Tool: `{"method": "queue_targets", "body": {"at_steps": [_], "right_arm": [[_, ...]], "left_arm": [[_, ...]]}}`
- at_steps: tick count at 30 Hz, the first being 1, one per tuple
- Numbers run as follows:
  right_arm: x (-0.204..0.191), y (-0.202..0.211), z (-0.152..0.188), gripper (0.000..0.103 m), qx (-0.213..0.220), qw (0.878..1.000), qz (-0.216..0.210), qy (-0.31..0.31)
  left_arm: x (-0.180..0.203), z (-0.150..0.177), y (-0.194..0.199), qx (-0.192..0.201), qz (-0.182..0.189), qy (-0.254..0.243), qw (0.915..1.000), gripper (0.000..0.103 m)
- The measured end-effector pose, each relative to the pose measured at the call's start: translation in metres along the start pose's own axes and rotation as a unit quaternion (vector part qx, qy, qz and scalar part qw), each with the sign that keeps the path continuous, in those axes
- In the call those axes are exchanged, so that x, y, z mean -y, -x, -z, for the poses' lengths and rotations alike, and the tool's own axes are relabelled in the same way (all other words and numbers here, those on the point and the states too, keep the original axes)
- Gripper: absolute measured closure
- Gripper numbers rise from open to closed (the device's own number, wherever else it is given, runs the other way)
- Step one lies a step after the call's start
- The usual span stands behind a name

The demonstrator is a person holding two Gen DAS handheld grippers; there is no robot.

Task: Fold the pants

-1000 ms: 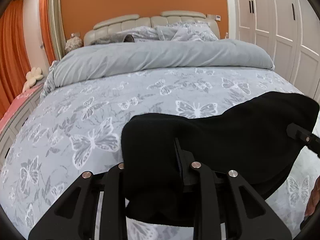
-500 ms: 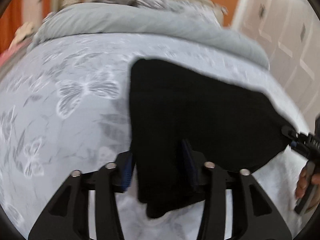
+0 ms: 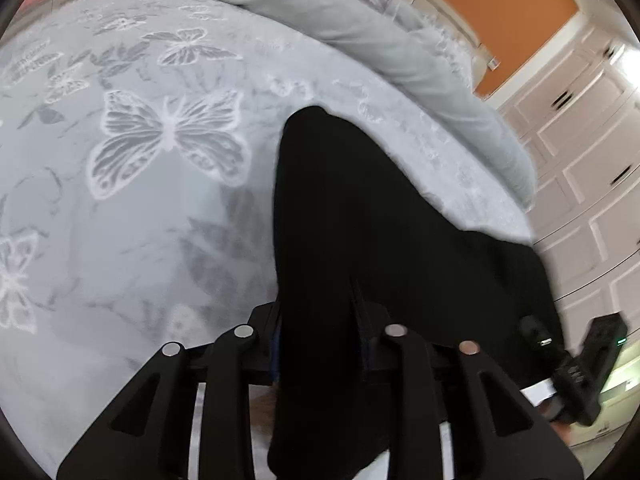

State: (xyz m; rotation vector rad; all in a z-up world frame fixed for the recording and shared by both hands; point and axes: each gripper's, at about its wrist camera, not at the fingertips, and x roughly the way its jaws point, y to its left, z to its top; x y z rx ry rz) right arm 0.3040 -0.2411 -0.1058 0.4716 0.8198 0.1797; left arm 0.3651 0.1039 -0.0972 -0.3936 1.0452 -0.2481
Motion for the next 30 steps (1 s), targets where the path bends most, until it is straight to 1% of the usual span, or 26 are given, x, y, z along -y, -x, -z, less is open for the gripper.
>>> {"method": "queue_targets", "body": {"at_steps": [1,2,3,4,5,6,7,8,9,10,13,14,15,16,17,18,19,20,21,23,25,26,27,28,29,30], "right_arm": [[0.010,-0.013,0.004,0.051,-0.036,0.999,0.035,0.006],[0.017,-0.018,0.007,0.047,-0.051,0.998,0.045,0.001],[0.025,-0.009,0.008,0.047,-0.037,0.999,0.034,-0.020],[0.026,0.001,0.006,0.047,-0.023,0.998,0.041,-0.029],[0.020,0.023,0.003,0.048,0.018,0.998,0.055,-0.026],[0.009,0.042,-0.001,0.063,0.059,0.997,0.042,-0.011],[-0.003,0.050,-0.007,0.075,0.065,0.998,0.022,0.005],[-0.014,0.050,-0.015,0.098,0.056,0.998,0.011,0.018],[-0.025,0.047,-0.021,0.100,0.047,0.998,0.001,0.029],[-0.037,0.040,-0.027,0.100,0.036,0.999,-0.009,0.038],[-0.062,-0.012,-0.042,0.101,-0.012,0.998,0.002,0.060],[-0.060,-0.033,-0.046,0.101,-0.027,0.999,0.003,0.045],[-0.057,-0.048,-0.048,0.101,-0.034,0.999,0.007,0.032],[-0.043,-0.066,-0.053,0.101,-0.034,0.999,0.028,0.022],[-0.035,-0.077,-0.060,0.103,-0.036,0.997,0.069,0.022],[-0.012,-0.088,-0.060,0.103,-0.041,0.997,0.071,0.003],[0.008,-0.088,-0.057,0.103,-0.038,0.998,0.037,-0.033],[0.026,-0.085,-0.058,0.103,-0.030,0.996,-0.007,-0.085],[0.028,-0.082,-0.060,0.103,-0.029,0.995,-0.012,-0.096],[0.010,-0.074,-0.059,0.103,-0.025,0.998,0.011,-0.063],[-0.012,-0.058,-0.057,0.101,0.006,1.000,0.001,-0.025],[-0.015,-0.056,-0.056,0.103,0.016,1.000,0.010,-0.004],[-0.013,-0.064,-0.052,0.103,0.014,0.998,0.060,0.024],[-0.001,-0.074,-0.048,0.103,-0.010,0.997,0.077,0.022],[0.015,-0.073,-0.047,0.103,-0.009,0.999,0.037,-0.029],[0.023,-0.061,-0.049,0.103,0.004,0.997,0.023,-0.067]], "left_arm": [[-0.003,0.001,-0.010,-0.017,-0.021,-0.005,0.9996,0.050],[-0.007,0.002,-0.010,-0.015,-0.025,-0.003,0.9996,0.050],[-0.007,0.002,0.004,0.005,-0.025,0.002,0.9997,0.050],[-0.005,0.000,0.017,0.024,-0.033,-0.001,0.9992,0.052],[0.003,-0.004,0.040,0.059,-0.038,-0.011,0.9974,0.052],[0.008,-0.007,0.053,0.074,-0.030,-0.019,0.9966,0.051],[0.019,-0.013,0.067,0.088,-0.015,-0.029,0.9956,0.050],[0.027,-0.016,0.073,0.093,-0.008,-0.034,0.9950,0.050],[0.044,-0.024,0.075,0.094,0.001,-0.045,0.9946,0.047],[0.055,-0.028,0.070,0.087,0.004,-0.053,0.9949,0.042],[0.096,-0.042,0.023,0.026,0.009,-0.082,0.9962,0.040],[0.101,-0.046,0.003,0.008,-0.003,-0.086,0.9963,0.040],[0.104,-0.051,-0.023,-0.008,-0.027,-0.088,0.9957,0.040],[0.097,-0.055,-0.047,-0.018,-0.059,-0.085,0.9945,0.041],[0.090,-0.056,-0.058,-0.020,-0.071,-0.082,0.9939,0.040],[0.076,-0.057,-0.071,-0.017,-0.059,-0.075,0.9953,0.040],[0.069,-0.057,-0.071,0.001,-0.029,-0.074,0.9968,0.041],[0.068,-0.054,-0.069,0.021,-0.026,-0.083,0.9960,0.041],[0.072,-0.050,-0.068,0.028,-0.037,-0.098,0.9941,0.041],[0.091,-0.039,-0.056,0.071,-0.081,-0.151,0.9826,0.041],[0.101,-0.033,-0.039,0.120,-0.086,-0.178,0.9729,0.039],[0.100,-0.034,-0.037,0.132,-0.089,-0.178,0.9711,0.037],[0.087,-0.038,-0.050,0.118,-0.120,-0.162,0.9723,0.036],[0.074,-0.044,-0.063,0.090,-0.129,-0.140,0.9776,0.036],[0.063,-0.048,-0.065,0.079,-0.105,-0.117,0.9844,0.036],[0.056,-0.052,-0.052,0.098,-0.089,-0.090,0.9872,0.041]]}}
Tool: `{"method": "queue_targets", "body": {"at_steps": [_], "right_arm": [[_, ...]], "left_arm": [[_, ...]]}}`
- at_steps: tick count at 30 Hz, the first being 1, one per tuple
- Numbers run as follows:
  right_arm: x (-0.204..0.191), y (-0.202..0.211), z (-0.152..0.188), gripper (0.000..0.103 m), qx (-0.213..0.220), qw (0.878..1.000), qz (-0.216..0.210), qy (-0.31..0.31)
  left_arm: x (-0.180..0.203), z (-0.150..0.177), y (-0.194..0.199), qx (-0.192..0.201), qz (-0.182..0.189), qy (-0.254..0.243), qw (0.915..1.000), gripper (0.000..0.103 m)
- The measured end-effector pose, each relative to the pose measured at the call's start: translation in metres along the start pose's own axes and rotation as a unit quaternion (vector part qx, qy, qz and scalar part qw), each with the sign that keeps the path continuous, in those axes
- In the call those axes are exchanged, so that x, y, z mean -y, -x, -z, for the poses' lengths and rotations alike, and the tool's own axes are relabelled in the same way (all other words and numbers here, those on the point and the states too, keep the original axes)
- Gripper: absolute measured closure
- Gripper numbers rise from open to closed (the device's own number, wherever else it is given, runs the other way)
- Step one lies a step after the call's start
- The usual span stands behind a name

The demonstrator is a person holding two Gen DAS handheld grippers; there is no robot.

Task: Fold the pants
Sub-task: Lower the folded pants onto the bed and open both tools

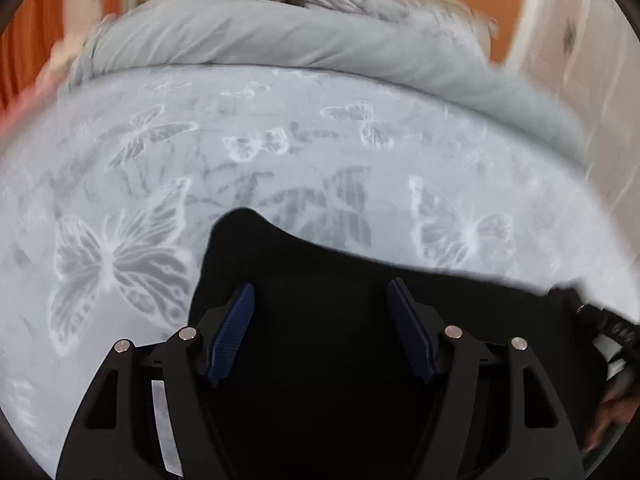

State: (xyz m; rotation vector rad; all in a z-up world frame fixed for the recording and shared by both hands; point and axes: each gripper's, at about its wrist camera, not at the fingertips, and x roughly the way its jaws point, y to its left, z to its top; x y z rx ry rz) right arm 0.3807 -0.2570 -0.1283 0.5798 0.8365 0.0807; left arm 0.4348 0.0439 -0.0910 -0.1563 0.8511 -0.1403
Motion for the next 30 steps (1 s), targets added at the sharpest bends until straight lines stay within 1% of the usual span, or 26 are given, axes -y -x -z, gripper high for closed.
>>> {"method": "queue_targets", "body": {"at_steps": [1,2,3,4,5,7,9,10,11,12,13,14,15,16,17,18,20,21,22,23,24,25,26,27,29,30], "right_arm": [[0.001,0.009,-0.001,0.103,0.009,1.000,0.002,-0.013],[-0.004,0.029,0.001,0.096,0.024,1.000,-0.004,0.000],[-0.012,0.050,0.007,0.093,0.036,0.999,-0.007,0.028],[-0.021,0.068,0.015,0.092,0.043,0.998,-0.010,0.054],[-0.026,0.082,0.024,0.092,0.044,0.996,-0.016,0.073],[-0.036,0.102,0.043,0.092,0.029,0.993,-0.031,0.109],[-0.035,0.113,0.074,0.092,-0.008,0.990,-0.023,0.139],[-0.028,0.114,0.089,0.092,-0.024,0.990,-0.017,0.141],[-0.023,0.111,0.096,0.097,-0.037,0.989,-0.005,0.143],[-0.011,0.107,0.108,0.103,-0.058,0.987,0.024,0.146],[0.003,0.107,0.115,0.103,-0.064,0.988,0.025,0.140],[0.020,0.107,0.122,0.103,-0.059,0.992,-0.007,0.110],[0.028,0.108,0.123,0.103,-0.064,0.994,-0.022,0.082],[0.024,0.114,0.123,0.103,-0.068,0.995,-0.015,0.068],[0.015,0.120,0.123,0.103,-0.063,0.995,-0.001,0.073],[-0.003,0.131,0.124,0.102,-0.047,0.994,0.014,0.094],[-0.028,0.145,0.130,0.103,-0.030,0.991,0.008,0.132],[-0.032,0.139,0.135,0.103,-0.037,0.987,0.038,0.150],[-0.028,0.130,0.136,0.103,-0.051,0.985,0.066,0.150],[-0.015,0.117,0.139,0.103,-0.081,0.984,0.091,0.131],[0.000,0.116,0.143,0.103,-0.089,0.988,0.087,0.091],[0.007,0.126,0.149,0.103,-0.078,0.992,0.082,0.057],[0.006,0.133,0.151,0.099,-0.076,0.991,0.095,0.056],[-0.001,0.144,0.154,0.099,-0.072,0.989,0.106,0.070],[-0.024,0.184,0.164,0.097,-0.024,0.989,0.113,0.097],[-0.032,0.199,0.167,0.090,-0.007,0.988,0.116,0.099]], "left_arm": [[-0.006,-0.004,0.012,0.009,-0.006,0.016,0.9998,0.041],[-0.008,-0.006,0.019,0.009,-0.003,0.018,0.9998,0.042],[-0.012,-0.007,0.038,0.013,0.024,0.017,0.9995,0.042],[-0.009,-0.004,0.050,0.018,0.036,0.013,0.9991,0.041],[-0.011,0.003,0.074,0.029,0.049,0.001,0.9984,0.041],[-0.006,0.015,0.098,0.033,0.056,-0.031,0.9974,0.035],[0.000,0.039,0.115,0.028,0.068,-0.069,0.9949,0.021],[0.002,0.053,0.114,0.010,0.061,-0.086,0.9943,0.022],[0.000,0.062,0.109,-0.009,0.061,-0.092,0.9938,0.022],[-0.007,0.078,0.098,-0.038,0.040,-0.097,0.9937,0.023],[-0.014,0.089,0.087,-0.059,0.015,-0.094,0.9937,0.027],[-0.032,0.103,0.067,-0.088,0.010,-0.077,0.9931,0.025],[-0.044,0.108,0.066,-0.080,0.035,-0.051,0.9948,0.022],[-0.051,0.107,0.071,-0.068,0.044,-0.034,0.9961,0.024],[-0.050,0.106,0.075,-0.066,0.035,-0.031,0.9967,0.027],[-0.047,0.103,0.084,-0.059,0.025,-0.026,0.9976,0.033],[-0.038,0.100,0.099,-0.048,0.031,-0.036,0.9977,0.031],[-0.034,0.100,0.101,-0.047,0.014,-0.046,0.9977,0.031],[-0.030,0.103,0.097,-0.065,-0.014,-0.064,0.9957,0.032],[-0.031,0.104,0.092,-0.077,-0.028,-0.071,0.9941,0.031],[-0.034,0.107,0.093,-0.080,-0.039,-0.069,0.9936,0.031],[-0.035,0.108,0.102,-0.074,-0.041,-0.063,0.9945,0.033],[-0.040,0.107,0.114,-0.064,-0.037,-0.052,0.9959,0.033],[-0.043,0.107,0.131,-0.053,-0.025,-0.043,0.9974,0.032],[-0.042,0.109,0.165,-0.026,-0.018,-0.039,0.9987,0.032],[-0.039,0.110,0.177,-0.015,-0.020,-0.040,0.9989,0.031]]}}
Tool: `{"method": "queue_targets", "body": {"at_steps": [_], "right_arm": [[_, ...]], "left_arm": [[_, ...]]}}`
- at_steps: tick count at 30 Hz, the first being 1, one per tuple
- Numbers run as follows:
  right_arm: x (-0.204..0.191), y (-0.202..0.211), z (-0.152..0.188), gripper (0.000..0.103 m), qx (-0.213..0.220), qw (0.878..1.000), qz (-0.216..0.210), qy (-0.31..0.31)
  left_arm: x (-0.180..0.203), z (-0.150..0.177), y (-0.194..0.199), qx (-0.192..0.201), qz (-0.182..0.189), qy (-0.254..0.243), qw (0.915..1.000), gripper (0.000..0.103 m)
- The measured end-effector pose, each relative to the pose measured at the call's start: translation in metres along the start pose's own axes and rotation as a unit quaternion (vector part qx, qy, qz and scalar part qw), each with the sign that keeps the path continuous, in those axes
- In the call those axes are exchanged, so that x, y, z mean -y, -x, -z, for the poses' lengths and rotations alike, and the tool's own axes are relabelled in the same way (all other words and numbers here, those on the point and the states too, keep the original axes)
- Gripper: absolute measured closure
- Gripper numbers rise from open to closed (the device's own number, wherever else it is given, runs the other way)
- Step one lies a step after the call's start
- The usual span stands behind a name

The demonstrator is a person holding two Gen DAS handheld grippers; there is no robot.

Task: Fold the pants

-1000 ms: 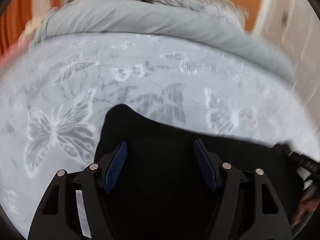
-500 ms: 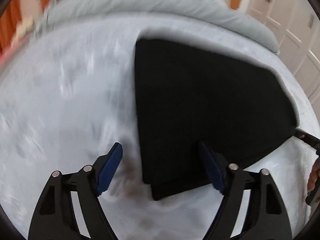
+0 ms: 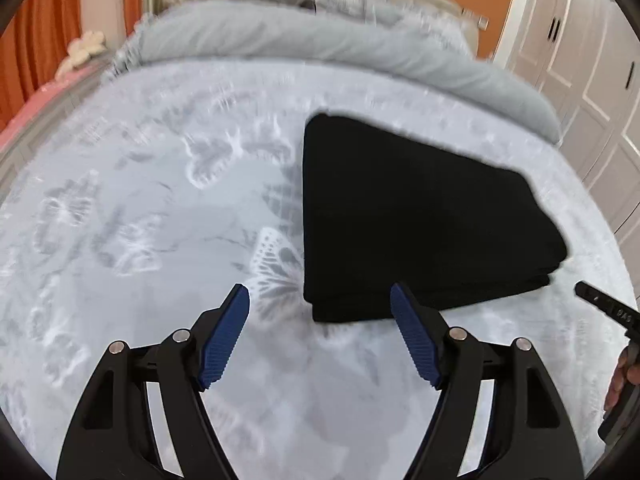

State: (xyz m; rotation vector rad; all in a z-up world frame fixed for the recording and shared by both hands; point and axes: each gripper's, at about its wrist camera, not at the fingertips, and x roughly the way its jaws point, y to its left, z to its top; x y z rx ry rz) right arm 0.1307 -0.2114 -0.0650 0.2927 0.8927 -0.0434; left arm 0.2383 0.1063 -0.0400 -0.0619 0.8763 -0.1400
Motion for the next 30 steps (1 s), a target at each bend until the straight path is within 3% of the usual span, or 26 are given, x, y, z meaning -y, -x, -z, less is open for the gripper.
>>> {"method": "queue_targets", "body": {"at_steps": [2,4,6,7,11,15,19,30], "right_arm": [[-0.013,0.038,0.009,0.087,0.033,0.999,-0.003,-0.001],[-0.024,0.064,0.019,0.072,0.065,0.998,-0.002,0.001],[-0.036,0.083,0.014,0.038,0.103,0.995,0.015,0.009],[-0.045,0.098,0.025,0.036,0.128,0.991,0.028,0.018],[-0.065,0.100,0.038,0.035,0.153,0.986,0.049,0.047],[-0.063,0.080,0.050,0.035,0.124,0.990,0.044,0.045],[-0.062,0.056,0.061,0.035,0.095,0.994,0.043,0.028],[-0.066,0.044,0.069,0.032,0.077,0.996,0.043,0.029]], "left_arm": [[0.011,0.005,0.031,0.024,-0.006,-0.008,0.9997,0.026],[0.026,0.015,0.065,0.052,-0.017,-0.023,0.9982,0.019],[0.046,0.028,0.094,0.072,-0.029,-0.046,0.9959,0.012],[0.054,0.035,0.105,0.082,-0.035,-0.054,0.9945,0.009],[0.078,0.067,0.125,0.102,-0.044,-0.087,0.9900,0.008],[0.083,0.086,0.113,0.083,-0.032,-0.083,0.9926,0.008],[0.070,0.090,0.096,0.063,-0.022,-0.050,0.9965,0.008],[0.069,0.092,0.085,0.064,-0.059,-0.059,0.9944,0.008]]}}
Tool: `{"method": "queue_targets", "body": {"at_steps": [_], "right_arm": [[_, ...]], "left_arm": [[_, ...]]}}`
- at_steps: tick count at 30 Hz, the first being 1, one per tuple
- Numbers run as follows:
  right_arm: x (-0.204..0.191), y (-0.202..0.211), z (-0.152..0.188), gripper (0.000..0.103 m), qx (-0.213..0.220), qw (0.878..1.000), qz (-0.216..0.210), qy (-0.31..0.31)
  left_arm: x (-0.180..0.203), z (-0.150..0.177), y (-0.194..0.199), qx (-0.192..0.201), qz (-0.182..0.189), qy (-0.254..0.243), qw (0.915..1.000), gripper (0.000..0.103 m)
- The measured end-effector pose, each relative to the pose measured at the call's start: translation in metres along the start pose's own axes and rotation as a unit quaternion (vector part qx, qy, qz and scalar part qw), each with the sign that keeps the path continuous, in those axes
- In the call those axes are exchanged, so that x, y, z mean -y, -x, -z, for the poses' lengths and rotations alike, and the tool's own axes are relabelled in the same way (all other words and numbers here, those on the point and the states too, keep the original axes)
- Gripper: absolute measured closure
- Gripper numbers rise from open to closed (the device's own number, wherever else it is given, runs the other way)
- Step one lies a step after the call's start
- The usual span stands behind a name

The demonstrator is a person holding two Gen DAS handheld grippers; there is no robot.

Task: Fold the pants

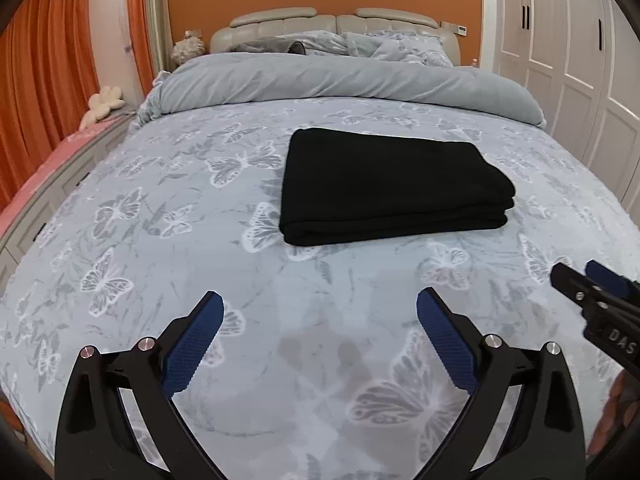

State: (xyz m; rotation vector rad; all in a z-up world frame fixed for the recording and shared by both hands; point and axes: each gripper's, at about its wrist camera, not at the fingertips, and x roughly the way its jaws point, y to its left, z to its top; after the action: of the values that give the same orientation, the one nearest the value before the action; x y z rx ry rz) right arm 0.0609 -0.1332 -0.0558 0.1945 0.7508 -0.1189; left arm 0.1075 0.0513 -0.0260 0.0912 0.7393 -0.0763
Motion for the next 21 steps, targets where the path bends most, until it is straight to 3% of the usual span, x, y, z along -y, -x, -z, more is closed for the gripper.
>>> {"method": "queue_targets", "body": {"at_steps": [10,21], "right_arm": [[-0.007,0.016,0.008,0.028,0.032,0.999,0.019,0.034],[0.001,0.017,0.016,0.026,0.033,0.998,0.036,0.037]], "left_arm": [[0.005,0.007,0.000,0.000,-0.009,-0.001,1.0000,0.008],[0.013,0.011,0.003,0.004,-0.012,-0.011,0.9999,0.007]]}}
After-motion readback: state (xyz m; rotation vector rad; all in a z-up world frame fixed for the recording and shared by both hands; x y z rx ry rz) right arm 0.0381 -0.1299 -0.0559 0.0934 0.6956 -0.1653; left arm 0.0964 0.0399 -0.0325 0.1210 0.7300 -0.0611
